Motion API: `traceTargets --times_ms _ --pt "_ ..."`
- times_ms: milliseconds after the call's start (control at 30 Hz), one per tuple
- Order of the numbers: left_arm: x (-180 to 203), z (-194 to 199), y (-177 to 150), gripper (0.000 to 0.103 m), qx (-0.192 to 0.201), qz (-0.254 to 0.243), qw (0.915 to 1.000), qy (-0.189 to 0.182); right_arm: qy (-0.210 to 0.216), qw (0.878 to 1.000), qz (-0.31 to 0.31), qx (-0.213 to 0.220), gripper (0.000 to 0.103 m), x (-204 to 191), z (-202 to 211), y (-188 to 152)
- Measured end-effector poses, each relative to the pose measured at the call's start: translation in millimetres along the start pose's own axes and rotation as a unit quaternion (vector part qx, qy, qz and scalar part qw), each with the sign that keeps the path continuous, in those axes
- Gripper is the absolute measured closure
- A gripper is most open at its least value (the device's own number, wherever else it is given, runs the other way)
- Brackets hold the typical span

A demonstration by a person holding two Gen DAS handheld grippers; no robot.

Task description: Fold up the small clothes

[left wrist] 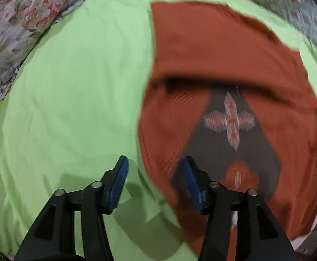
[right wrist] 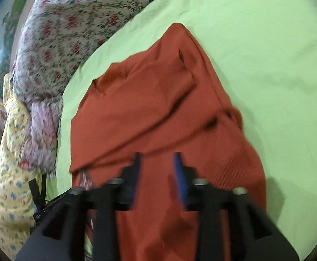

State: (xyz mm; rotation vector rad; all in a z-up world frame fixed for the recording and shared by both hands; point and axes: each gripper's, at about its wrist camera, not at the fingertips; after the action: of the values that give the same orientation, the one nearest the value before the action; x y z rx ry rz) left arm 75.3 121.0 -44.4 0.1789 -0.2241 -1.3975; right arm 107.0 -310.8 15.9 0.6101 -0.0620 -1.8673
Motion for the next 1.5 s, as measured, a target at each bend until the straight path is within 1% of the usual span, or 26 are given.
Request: traceTargets --times_ms 67,167,233,300,333,367,433,500,533,600,633,767,833,933,1000,1033,1067,1100,1133,1167,1200,1233,1267,1333,1400,1500 --pt "10.1 1.9 -21.2 0.047 -0.015 -0.02 0.9997 0.002 0.001 1.0 0.009 0.007 0.054 -0.4 13.8 -20.2" --pt "18.0 11.9 -47.9 0.046 -0.019 -0.057 0.998 0.015 -0.002 1.0 0.007 -0.001 0.054 3.8 29.3 -48.4" --pt "12.9 19.1 -62.7 0.046 -0.022 -0.074 0.9967 0.024 0.0 1.0 0.002 -0.005 0.054 6.2 37.8 -61.9" --pt "2.5 24.3 -71.3 0.046 -0.026 -0.074 0.9966 0.027 -0.006 1.0 0.005 -0.005 0.052 10.1 48.9 -75.1" --pt "-5.1 26.6 -74.6 0.045 -0.028 -0.068 0.9968 0.029 -0.014 1.0 0.01 -0.005 0.049 12.7 55.7 -83.1" --pt "-13.7 28.3 -78.2 0.044 -0.033 -0.06 0.9974 0.025 -0.018 1.0 0.014 -0.005 0.045 16.1 61.1 -88.9" --pt "-25.1 33.3 -84.7 0.045 -0.036 -0.042 0.9985 0.005 -0.026 0.999 0.02 -0.002 0.042 24.6 72.6 -103.4" --pt "-27.6 41.1 -90.9 0.045 -0.032 -0.029 0.9988 -0.024 -0.036 0.999 0.022 0.0 0.042 33.2 80.9 -116.4" --pt "-23.8 45.7 -94.1 0.045 -0.032 -0.026 0.9978 -0.051 -0.039 0.999 0.022 -0.001 0.041 38.7 84.4 -123.8" --pt "-17.2 48.8 -99.5 0.039 -0.037 -0.027 0.9957 -0.08 -0.047 0.999 0.023 -0.006 0.041 47.5 88.3 -136.0" --pt "-11.2 47.9 -102.5 0.033 -0.045 -0.029 0.9944 -0.091 -0.051 0.998 0.024 -0.009 0.041 50.9 89.2 -141.9" --pt "4.3 32.6 -117.4 0.031 -0.081 -0.032 0.9904 -0.108 -0.061 0.997 0.026 -0.036 0.041 63.0 83.7 -165.9" --pt "11.6 33.7 -128.7 0.027 -0.08 -0.042 0.9904 -0.104 -0.064 0.997 0.024 -0.044 0.041 66.3 79.6 -174.7" --pt "22.1 38.1 -141.6 0.028 -0.077 -0.07 0.9895 -0.101 -0.056 0.997 0.026 -0.041 0.041 66.5 75.8 -183.9" --pt "29.6 40.3 -142.3 0.033 -0.07 -0.083 0.9894 -0.097 -0.055 0.998 0.028 -0.034 0.041 66.5 73.6 -186.5" --pt "38.4 39.9 -140.9 0.044 -0.064 -0.089 0.9896 -0.093 -0.05 0.998 0.027 -0.031 0.041 66.4 71.8 -186.2" --pt "41.0 41.6 -141.0 0.051 -0.058 -0.097 0.9898 -0.088 -0.04 0.998 0.025 -0.031 0.042 66.0 69.2 -185.0" --pt "46.1 40.0 -139.6 0.055 -0.054 -0.099 0.9898 -0.087 -0.032 0.999 0.023 -0.032 0.042 65.5 67.7 -184.6" --pt "46.8 43.9 -139.4 0.069 -0.047 -0.103 0.9896 -0.088 -0.019 0.999 0.015 -0.032 0.042 66.3 65.4 -183.0" --pt "46.5 46.8 -139.7 0.08 -0.041 -0.105 0.9895 -0.091 -0.006 0.999 0.004 -0.033 0.044 68.4 63.9 -181.5" --pt "44.8 50.5 -140.1 0.095 -0.038 -0.105 0.9892 -0.095 0.004 0.999 -0.007 -0.033 0.051 71.0 63.1 -180.6" --pt "46.6 53.3 -148.9 0.097 -0.037 -0.102 0.9891 -0.1 0.014 0.999 -0.017 -0.034 0.087 74.0 62.4 -179.4" --pt "45.0 55.5 -145.8 0.099 -0.033 -0.099 0.9889 -0.105 0.017 0.999 -0.024 -0.042 0.094 76.9 61.5 -178.7" --pt "33.4 58.3 -143.6 0.1 -0.016 -0.096 0.9883 -0.118 0.011 0.999 -0.022 -0.036 0.094 79.4 70.6 -180.0" --pt "20.8 70.0 -154.2 0.1 -0.002 -0.087 0.9878 -0.129 0.009 1.0 -0.013 -0.023 0.095 83.0 88.1 -182.1" --pt "7.6 62.0 -159.8 0.099 -0.018 -0.07 0.9878 -0.138 -0.012 1.0 -0.023 -0.015 0.095 102.3 105.0 -183.3"
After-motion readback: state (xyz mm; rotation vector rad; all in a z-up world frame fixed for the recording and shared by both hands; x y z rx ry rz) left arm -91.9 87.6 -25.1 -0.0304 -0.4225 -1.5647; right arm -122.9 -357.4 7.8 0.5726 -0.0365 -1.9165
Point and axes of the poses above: each gripper's, at about its wrist camera, not at the fingertips, and z roughly against the way its jaws point, x to its right, y to its top, and after that the axes turned 3 degrees about -y, right-handed
